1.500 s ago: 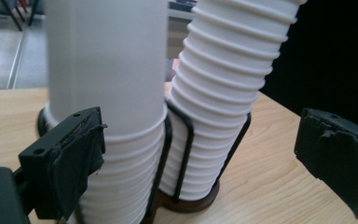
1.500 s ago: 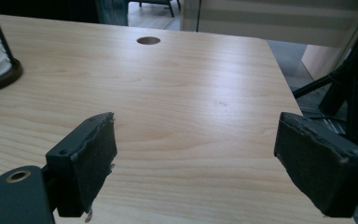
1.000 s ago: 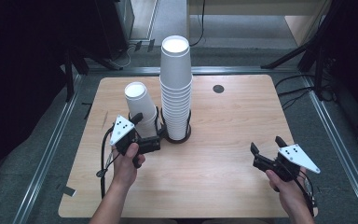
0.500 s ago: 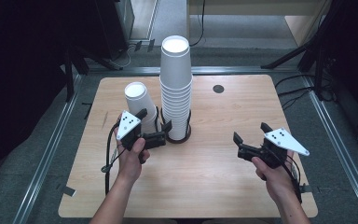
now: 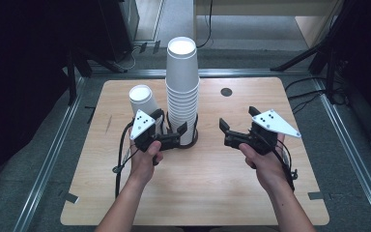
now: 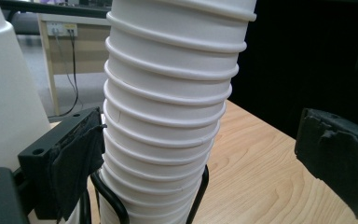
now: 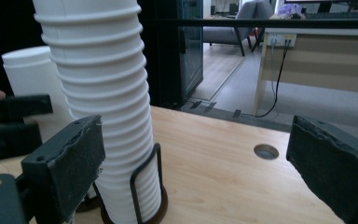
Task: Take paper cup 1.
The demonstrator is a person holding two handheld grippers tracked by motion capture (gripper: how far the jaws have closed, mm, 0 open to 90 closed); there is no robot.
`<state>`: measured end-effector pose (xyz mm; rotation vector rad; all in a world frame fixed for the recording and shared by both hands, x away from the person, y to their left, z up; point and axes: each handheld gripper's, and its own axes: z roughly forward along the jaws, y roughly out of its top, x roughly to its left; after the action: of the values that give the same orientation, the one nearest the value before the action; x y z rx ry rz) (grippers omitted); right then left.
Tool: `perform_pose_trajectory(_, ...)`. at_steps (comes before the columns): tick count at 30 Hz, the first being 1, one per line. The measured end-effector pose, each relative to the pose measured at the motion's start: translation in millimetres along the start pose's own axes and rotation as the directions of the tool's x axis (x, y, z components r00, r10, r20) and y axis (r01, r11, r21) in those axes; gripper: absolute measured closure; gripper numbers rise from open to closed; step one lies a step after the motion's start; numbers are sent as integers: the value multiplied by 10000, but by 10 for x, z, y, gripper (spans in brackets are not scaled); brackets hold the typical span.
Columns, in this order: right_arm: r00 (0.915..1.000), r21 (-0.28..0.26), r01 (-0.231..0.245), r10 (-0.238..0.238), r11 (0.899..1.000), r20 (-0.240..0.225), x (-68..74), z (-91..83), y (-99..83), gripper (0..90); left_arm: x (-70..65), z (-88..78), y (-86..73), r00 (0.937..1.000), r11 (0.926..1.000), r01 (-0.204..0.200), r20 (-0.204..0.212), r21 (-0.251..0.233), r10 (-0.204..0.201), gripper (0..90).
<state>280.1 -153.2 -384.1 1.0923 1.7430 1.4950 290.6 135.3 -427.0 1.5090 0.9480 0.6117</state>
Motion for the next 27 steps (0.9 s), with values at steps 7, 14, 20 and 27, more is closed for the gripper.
perform_pose_trajectory(7, 9996, -248, 45, -52, 9997, -270, 140, 140, 268, 47, 10, 61, 10, 9997, 9999, -101, -221, -28, 100, 15)
perform_pose_trajectory(14, 9988, -328, -87, 71, 9994, -492, 239, 286, 432, 47, 2, 108, 16, 9986, 9997, -213, -481, -136, 206, 15)
perform_pose_trajectory(20, 9981, -406, -37, 13, 9992, -612, 316, 376, 538, 47, -15, 171, 15, 9976, 9994, -281, -638, -192, 269, 15)
perform_pose_trajectory(27, 9962, -366, 18, -50, 9993, -871, 460, 521, 662, 47, -62, 250, 36, 9949, 9987, -473, -901, -201, 453, 16)
